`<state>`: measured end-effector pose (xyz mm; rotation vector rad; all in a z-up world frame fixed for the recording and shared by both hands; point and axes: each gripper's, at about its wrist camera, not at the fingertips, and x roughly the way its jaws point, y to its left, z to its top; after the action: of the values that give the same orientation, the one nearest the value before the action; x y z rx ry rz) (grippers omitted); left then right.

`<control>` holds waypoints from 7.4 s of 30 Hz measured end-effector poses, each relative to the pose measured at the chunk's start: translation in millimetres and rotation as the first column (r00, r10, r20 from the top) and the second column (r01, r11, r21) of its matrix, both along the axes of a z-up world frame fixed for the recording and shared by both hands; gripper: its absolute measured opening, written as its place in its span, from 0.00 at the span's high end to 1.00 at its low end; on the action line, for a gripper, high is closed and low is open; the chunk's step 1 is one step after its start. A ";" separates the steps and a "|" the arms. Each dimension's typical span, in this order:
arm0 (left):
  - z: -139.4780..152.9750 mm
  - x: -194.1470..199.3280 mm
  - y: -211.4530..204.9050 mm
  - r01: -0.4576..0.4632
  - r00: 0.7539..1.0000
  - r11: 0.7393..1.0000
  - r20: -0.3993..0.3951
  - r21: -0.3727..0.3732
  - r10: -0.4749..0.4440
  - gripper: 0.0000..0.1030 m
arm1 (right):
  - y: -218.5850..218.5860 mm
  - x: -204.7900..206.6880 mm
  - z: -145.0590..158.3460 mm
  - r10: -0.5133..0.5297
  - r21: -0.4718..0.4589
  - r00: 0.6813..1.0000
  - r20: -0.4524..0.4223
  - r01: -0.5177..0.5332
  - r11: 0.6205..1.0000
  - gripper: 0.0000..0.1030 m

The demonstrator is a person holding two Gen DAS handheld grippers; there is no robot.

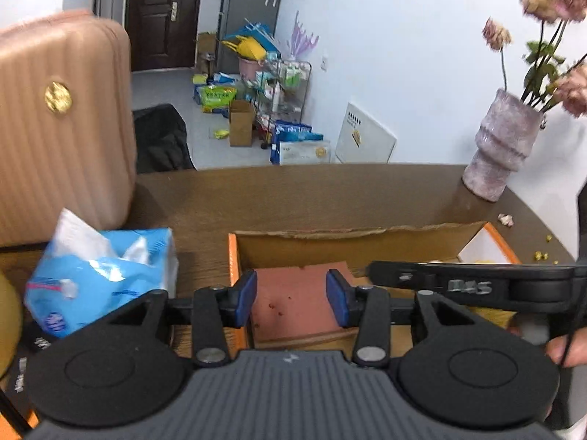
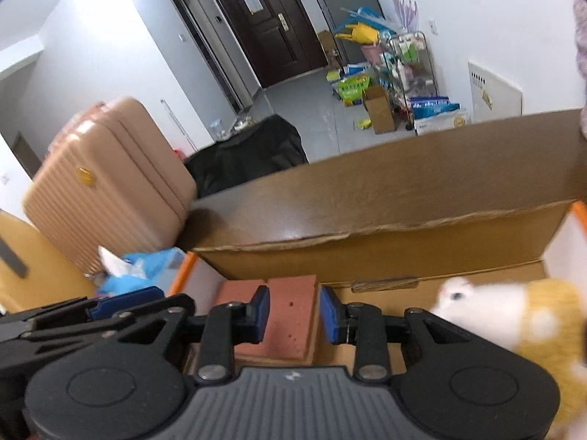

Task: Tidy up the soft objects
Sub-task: 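Place the sponge into the cardboard box and open the left tool, then return to the pile and grasp the purple cloth with the left tool, then carry the purple cloth into the box beside the sponge and release, then move the tools back toward the pink bow on the table, then grasp the pink satin bow with both tools together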

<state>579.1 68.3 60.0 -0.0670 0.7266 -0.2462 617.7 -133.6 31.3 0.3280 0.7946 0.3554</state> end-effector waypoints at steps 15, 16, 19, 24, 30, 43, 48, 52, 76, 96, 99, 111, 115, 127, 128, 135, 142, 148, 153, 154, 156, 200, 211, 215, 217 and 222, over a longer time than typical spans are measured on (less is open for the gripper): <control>126.3 -203.5 17.8 -0.079 0.969 0.995 0.241 0.053 0.064 0.18 | -121.9 -220.9 153.6 0.021 -0.258 0.950 0.312 0.064 0.964 0.27; 129.2 -215.9 15.8 -0.083 0.964 0.995 0.256 0.049 0.067 0.18 | -124.4 -233.4 154.2 0.021 -0.266 0.946 0.324 0.069 0.962 0.27; 131.4 -256.6 10.8 -0.108 0.951 0.994 0.296 0.033 0.094 0.17 | -129.8 -274.5 153.4 0.029 -0.244 0.932 0.361 0.064 0.968 0.27; 113.9 -335.6 -5.1 -0.073 0.931 0.997 0.360 0.009 0.065 0.09 | -123.5 -349.7 134.0 0.079 -0.240 0.888 0.454 0.037 0.970 0.23; 77.3 -419.0 -16.0 0.012 0.908 1.000 0.420 -0.002 -0.010 0.00 | -111.6 -436.2 100.5 0.126 -0.243 0.845 0.520 0.005 0.970 0.19; -20.9 -461.0 0.6 -0.030 0.966 0.996 0.255 -0.079 0.049 0.01 | -82.4 -515.8 0.1 0.149 -0.171 0.897 0.415 -0.084 0.982 0.23; -40.1 -418.0 11.5 -0.060 0.984 0.987 0.158 -0.147 0.083 0.19 | -65.1 -477.4 -14.0 0.148 -0.137 0.926 0.347 -0.107 0.985 0.32; -56.0 -375.3 15.5 -0.072 0.993 0.984 0.080 -0.162 0.086 0.26 | -49.8 -428.7 -20.2 0.146 -0.110 0.940 0.307 -0.117 0.987 0.47; -57.4 -340.6 20.2 0.027 0.997 0.950 0.071 -0.310 -0.005 0.92 | -20.6 -349.0 -37.1 0.156 -0.043 0.965 0.213 -0.150 0.988 0.96; 85.6 -304.6 -20.3 0.145 0.953 0.979 0.286 -0.142 -0.099 0.93 | -51.9 -332.9 101.7 0.169 -0.043 0.899 0.404 -0.165 0.985 0.96; 99.9 -267.4 -26.0 0.152 0.954 0.983 0.275 -0.101 -0.120 0.93 | -50.2 -297.9 120.4 0.176 -0.053 0.900 0.399 -0.169 0.984 0.96; -5.3 -91.3 -31.6 0.062 0.998 0.996 -0.018 0.070 -0.061 0.92 | -14.3 -106.9 26.5 0.151 -0.067 0.984 0.094 -0.145 0.987 0.97; -40.8 -77.1 -31.6 0.070 0.997 0.983 -0.055 0.170 -0.061 0.90 | 10.1 -85.8 -18.7 0.173 -0.104 0.985 0.020 -0.170 0.980 0.97; -14.7 -94.5 -21.6 0.008 1.000 0.983 0.015 0.182 -0.011 0.50 | -6.8 -97.0 -18.7 0.150 -0.036 0.988 0.030 -0.149 0.988 0.65; -8.1 -100.3 -22.5 0.001 0.999 0.982 0.032 0.188 -0.007 0.49 | -14.0 -102.3 -10.5 0.140 -0.040 0.989 0.049 -0.138 0.990 0.64; 50.5 -161.9 -19.9 -0.009 0.992 0.988 0.129 0.155 -0.011 0.38 | -76.3 -175.1 78.5 0.081 -0.082 0.969 0.232 -0.063 0.995 0.44; 85.3 -253.7 -27.5 0.012 0.963 0.988 0.264 0.153 -0.052 0.28 | -128.2 -272.3 129.4 0.062 -0.165 0.924 0.378 0.002 0.986 0.34; 78.2 -328.2 -37.6 -0.034 0.938 0.993 0.347 0.112 -0.007 0.23 | -141.3 -345.5 118.0 0.061 -0.200 0.894 0.445 0.032 0.979 0.30; 44.4 -398.8 -47.7 -0.028 0.928 0.997 0.372 0.068 0.001 0.19 | -136.9 -412.2 74.3 0.069 -0.167 0.891 0.448 0.007 0.986 0.29; 37.2 -410.6 -48.5 -0.018 0.932 0.998 0.362 0.053 -0.002 0.18 | -135.4 -422.6 66.3 0.071 -0.164 0.890 0.450 0.004 0.986 0.29; 20.6 -434.1 -46.3 -0.033 0.938 0.999 0.345 0.011 0.027 0.18 | -132.9 -446.6 48.8 0.076 -0.161 0.893 0.444 -0.004 0.987 0.29; -89.8 -235.0 17.1 -0.073 0.997 0.973 -0.036 -0.220 0.067 0.42 | -5.3 -240.8 -39.4 0.246 -0.125 0.964 0.104 -0.233 0.965 0.62; -80.5 -234.6 15.4 -0.034 0.999 0.963 -0.037 -0.268 0.024 0.83 | -3.6 -240.8 -38.5 0.235 -0.091 0.961 0.144 -0.224 0.970 0.91; -44.2 -265.5 10.4 -0.015 0.999 0.968 0.046 -0.250 0.027 0.84 | -9.0 -271.0 -11.1 0.241 -0.095 0.942 0.233 -0.225 0.970 0.91; -26.5 -285.3 4.1 -0.002 0.996 0.970 0.086 -0.244 0.024 0.84 | -16.1 -292.3 5.6 0.237 -0.094 0.929 0.283 -0.219 0.971 0.91; 5.8 -341.2 -16.1 0.051 0.986 0.967 0.165 -0.251 -0.009 0.84 | -43.3 -356.6 33.8 0.213 -0.090 0.902 0.374 -0.194 0.977 0.91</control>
<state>237.9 52.2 65.8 -0.2778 0.5300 -0.3693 261.1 -176.9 65.1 0.1196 0.4511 0.5762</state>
